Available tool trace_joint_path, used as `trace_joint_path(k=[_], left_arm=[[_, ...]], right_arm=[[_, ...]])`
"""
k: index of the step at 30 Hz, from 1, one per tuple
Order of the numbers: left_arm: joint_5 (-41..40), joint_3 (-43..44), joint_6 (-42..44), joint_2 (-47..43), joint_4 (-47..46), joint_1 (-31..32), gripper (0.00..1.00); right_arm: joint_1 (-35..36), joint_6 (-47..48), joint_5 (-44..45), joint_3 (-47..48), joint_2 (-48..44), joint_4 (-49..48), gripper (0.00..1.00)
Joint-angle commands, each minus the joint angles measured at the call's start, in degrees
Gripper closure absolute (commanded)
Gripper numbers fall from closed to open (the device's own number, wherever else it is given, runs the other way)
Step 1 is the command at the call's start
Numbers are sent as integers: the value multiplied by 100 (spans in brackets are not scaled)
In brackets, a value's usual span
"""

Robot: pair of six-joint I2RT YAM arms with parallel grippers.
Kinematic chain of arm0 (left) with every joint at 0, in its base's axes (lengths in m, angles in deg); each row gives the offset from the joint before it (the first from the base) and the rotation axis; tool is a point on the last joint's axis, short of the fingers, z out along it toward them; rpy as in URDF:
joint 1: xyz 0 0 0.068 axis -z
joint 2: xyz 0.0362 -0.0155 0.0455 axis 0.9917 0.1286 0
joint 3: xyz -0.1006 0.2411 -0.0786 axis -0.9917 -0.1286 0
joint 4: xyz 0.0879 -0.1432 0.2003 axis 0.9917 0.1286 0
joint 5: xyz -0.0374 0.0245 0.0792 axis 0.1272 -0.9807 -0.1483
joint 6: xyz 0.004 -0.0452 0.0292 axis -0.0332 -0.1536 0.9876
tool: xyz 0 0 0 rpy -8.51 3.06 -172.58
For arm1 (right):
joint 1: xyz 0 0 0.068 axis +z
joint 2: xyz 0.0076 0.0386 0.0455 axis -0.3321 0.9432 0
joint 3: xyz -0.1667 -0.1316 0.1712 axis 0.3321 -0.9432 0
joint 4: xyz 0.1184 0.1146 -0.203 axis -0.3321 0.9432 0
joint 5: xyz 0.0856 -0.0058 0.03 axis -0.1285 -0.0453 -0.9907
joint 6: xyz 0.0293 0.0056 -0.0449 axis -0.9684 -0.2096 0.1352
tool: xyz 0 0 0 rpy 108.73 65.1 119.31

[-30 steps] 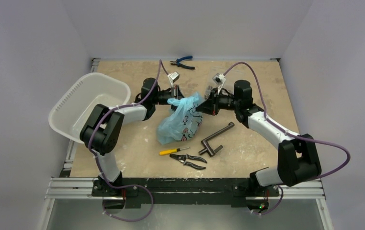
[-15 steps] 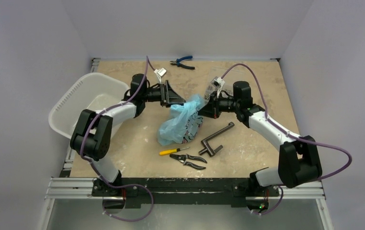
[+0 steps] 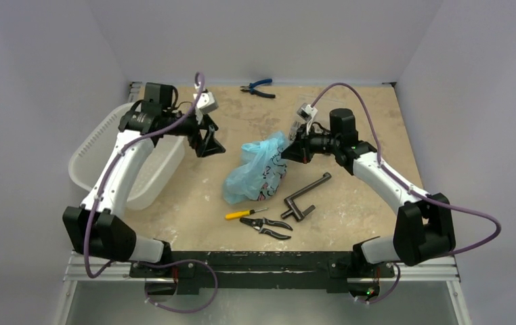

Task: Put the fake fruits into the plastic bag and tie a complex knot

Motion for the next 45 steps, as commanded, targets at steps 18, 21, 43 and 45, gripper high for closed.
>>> trace_joint_path(k=[18,21,43,45], left_arm=[[-3330,-344,2815,-554,-750,2776,24],[-3552,-303,2806,-378,-974,2960,32],[-3419,-1192,512,-311,-858,1698,100],[-3222,-1182,368,-177,-804,1695,100]], right_arm=[[235,631,569,564,121,541,100],[268,733,686,598,118,628,100],[13,2892,2902,-163,-847,1993,100],[13,2920,2684,-38,-798,2020,100]])
